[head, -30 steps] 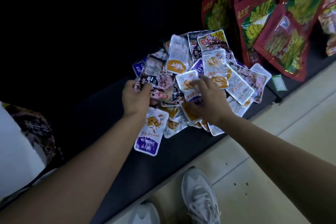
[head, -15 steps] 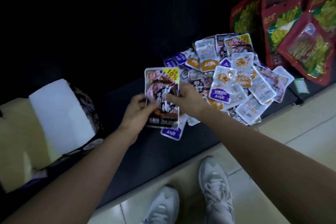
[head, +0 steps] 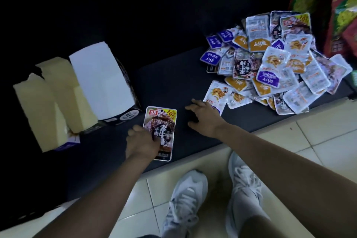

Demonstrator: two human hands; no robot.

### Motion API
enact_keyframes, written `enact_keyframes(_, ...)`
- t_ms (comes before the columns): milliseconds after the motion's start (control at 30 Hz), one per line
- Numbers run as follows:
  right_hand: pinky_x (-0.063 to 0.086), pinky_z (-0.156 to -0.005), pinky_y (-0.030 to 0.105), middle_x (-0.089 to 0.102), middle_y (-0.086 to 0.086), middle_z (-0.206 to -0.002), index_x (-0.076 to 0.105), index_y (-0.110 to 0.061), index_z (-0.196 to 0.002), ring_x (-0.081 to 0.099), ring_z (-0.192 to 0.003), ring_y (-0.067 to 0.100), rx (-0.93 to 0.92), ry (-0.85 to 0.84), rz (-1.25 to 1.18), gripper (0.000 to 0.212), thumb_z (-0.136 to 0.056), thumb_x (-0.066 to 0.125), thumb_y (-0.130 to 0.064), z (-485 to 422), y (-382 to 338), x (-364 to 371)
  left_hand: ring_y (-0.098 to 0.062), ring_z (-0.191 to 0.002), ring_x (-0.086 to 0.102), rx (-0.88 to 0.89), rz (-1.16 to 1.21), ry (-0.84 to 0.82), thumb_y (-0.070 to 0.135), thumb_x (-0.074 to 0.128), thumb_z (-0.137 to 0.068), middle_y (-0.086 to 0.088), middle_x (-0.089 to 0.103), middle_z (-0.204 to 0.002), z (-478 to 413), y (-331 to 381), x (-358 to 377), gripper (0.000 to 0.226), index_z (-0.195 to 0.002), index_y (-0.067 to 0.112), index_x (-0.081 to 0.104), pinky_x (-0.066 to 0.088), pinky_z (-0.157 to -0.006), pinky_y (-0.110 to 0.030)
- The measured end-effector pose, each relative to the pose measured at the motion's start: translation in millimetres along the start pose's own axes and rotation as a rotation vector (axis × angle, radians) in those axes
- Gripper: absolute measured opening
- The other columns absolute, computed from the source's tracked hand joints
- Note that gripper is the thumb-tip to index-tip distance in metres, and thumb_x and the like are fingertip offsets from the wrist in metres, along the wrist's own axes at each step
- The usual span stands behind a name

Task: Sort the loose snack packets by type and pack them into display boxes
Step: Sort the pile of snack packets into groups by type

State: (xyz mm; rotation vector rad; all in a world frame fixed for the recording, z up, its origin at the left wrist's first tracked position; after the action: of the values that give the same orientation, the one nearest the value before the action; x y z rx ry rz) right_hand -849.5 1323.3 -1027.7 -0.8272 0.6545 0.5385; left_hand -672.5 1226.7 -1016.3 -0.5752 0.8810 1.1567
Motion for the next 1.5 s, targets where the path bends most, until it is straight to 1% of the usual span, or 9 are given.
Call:
enact_keyframes(233, 0.028, -0.115, 0.035, 0.029, 0.005, -0.155, 0.047, -0.020, -0.138, 0.027, -0.143, 0.023, -0.032, 0.226, -0.091, 0.050, -0.090, 0.060, -0.016, 11, 30, -33, -0.026, -0.142, 0.018, 0.683, -0.205, 0.119, 0.043, 0.048, -0.093, -0.005, 0.014, -0.157, 14, 43, -7, 0.061, -0.148, 0.027, 0.028, 0.028, -0.111, -0.042)
enact_keyframes(500, 0.014, -0.115, 0.051, 0.003, 0.008, -0.162, 0.024, -0.022, -0.150, 0.002, -0.148, 0.031, 0.266, 0.462, 0.138, 0.065, -0.093, 0.055, -0.032, 18, 123, -101, -0.031, -0.131, 0.038, 0.269, -0.453, 0.030, 0.052, 0.040, -0.096, -0.016, 0.032, -0.145, -19, 94, -12, 0.076, -0.148, 0.002, 0.017, 0.038, -0.101, -0.040)
enact_keyframes(733, 0.027, -0.106, 0.048, 0.025, 0.003, -0.156, 0.034, -0.028, -0.147, 0.023, -0.138, 0.031, 0.072, 0.411, 0.150, 0.070, -0.085, 0.051, -0.056, 33, 171, -91, -0.030, -0.142, 0.020, 0.726, 0.035, 0.300, 0.033, 0.048, -0.096, -0.012, 0.014, -0.157, -36, 205, -14, 0.063, -0.151, 0.015, 0.023, 0.028, -0.111, -0.045)
enact_keyframes(933, 0.031, -0.110, 0.051, 0.039, 0.006, -0.149, 0.052, -0.020, -0.135, 0.032, -0.138, 0.025, -0.038, 0.742, -0.066, 0.050, -0.092, 0.044, -0.044, 36, 209, -126, -0.018, -0.149, -0.008, 0.973, -0.093, 0.192, 0.041, 0.036, -0.101, 0.005, -0.009, -0.162, -52, 287, -8, 0.059, -0.153, 0.036, 0.007, 0.001, -0.118, -0.045)
enact_keyframes(1033, 0.010, -0.115, 0.053, 0.004, -0.001, -0.162, 0.025, -0.029, -0.151, -0.001, -0.149, 0.024, 0.177, 0.607, -0.046, 0.061, -0.096, 0.049, -0.043, 26, 230, -135, -0.023, -0.147, 0.011, 0.944, -0.171, 0.229, 0.046, 0.036, -0.099, -0.003, 0.016, -0.160, -53, 297, -5, 0.051, -0.148, 0.032, 0.030, 0.010, -0.116, -0.044)
enact_keyframes(1133, 0.014, -0.112, 0.051, 0.014, -0.001, -0.161, 0.032, -0.033, -0.148, 0.009, -0.146, 0.027, 0.121, 0.532, 0.053, 0.062, -0.092, 0.055, -0.045, 25, 231, -125, -0.028, -0.132, 0.034, 0.954, -0.177, 0.415, 0.051, 0.037, -0.093, -0.010, 0.041, -0.141, -50, 297, -5, 0.048, -0.128, 0.022, 0.052, 0.026, -0.108, -0.043)
enact_keyframes(1267, 0.040, -0.098, 0.049, 0.053, 0.007, -0.130, 0.060, -0.019, -0.125, 0.047, -0.118, 0.029, -0.027, 0.686, -0.066, 0.052, -0.084, 0.049, -0.050, 19, 229, -138, -0.029, -0.146, 0.010, 1.048, -0.179, 0.379, 0.054, 0.040, -0.093, -0.008, 0.012, -0.160, -53, 314, -3, 0.063, -0.149, 0.028, 0.028, 0.012, -0.116, -0.048)
enact_keyframes(1367, 0.033, -0.109, 0.047, 0.041, 0.012, -0.144, 0.053, -0.017, -0.133, 0.037, -0.133, 0.029, 0.108, 0.876, -0.190, 0.044, -0.093, 0.051, -0.036, 8, 240, -156, -0.023, -0.148, -0.010, 1.052, -0.289, 0.275, 0.059, 0.029, -0.096, 0.000, -0.005, -0.162, -62, 325, 0, 0.062, -0.152, 0.035, 0.015, -0.001, -0.119, -0.049)
enact_keyframes(1500, 0.028, -0.113, 0.050, 0.027, 0.018, -0.154, 0.021, -0.020, -0.152, 0.028, -0.141, 0.036, 0.365, 0.740, -0.384, 0.075, -0.092, 0.048, -0.057, -14, 268, -170, -0.032, -0.136, 0.032, 1.099, -0.164, 0.421, 0.050, 0.034, -0.095, -0.010, 0.045, -0.141, -69, 327, -4, 0.044, -0.118, 0.023, 0.061, 0.027, -0.111, -0.051)
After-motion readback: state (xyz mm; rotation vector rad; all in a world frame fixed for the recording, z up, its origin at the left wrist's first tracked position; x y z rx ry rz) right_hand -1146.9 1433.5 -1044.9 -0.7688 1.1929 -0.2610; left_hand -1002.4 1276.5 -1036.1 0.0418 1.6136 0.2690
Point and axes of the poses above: each hand's wrist, its own z-axis away from the middle knuckle, its own x-axis out of the palm, y = z × x, the point moved 1 cm from there along -z, towards the middle knuckle
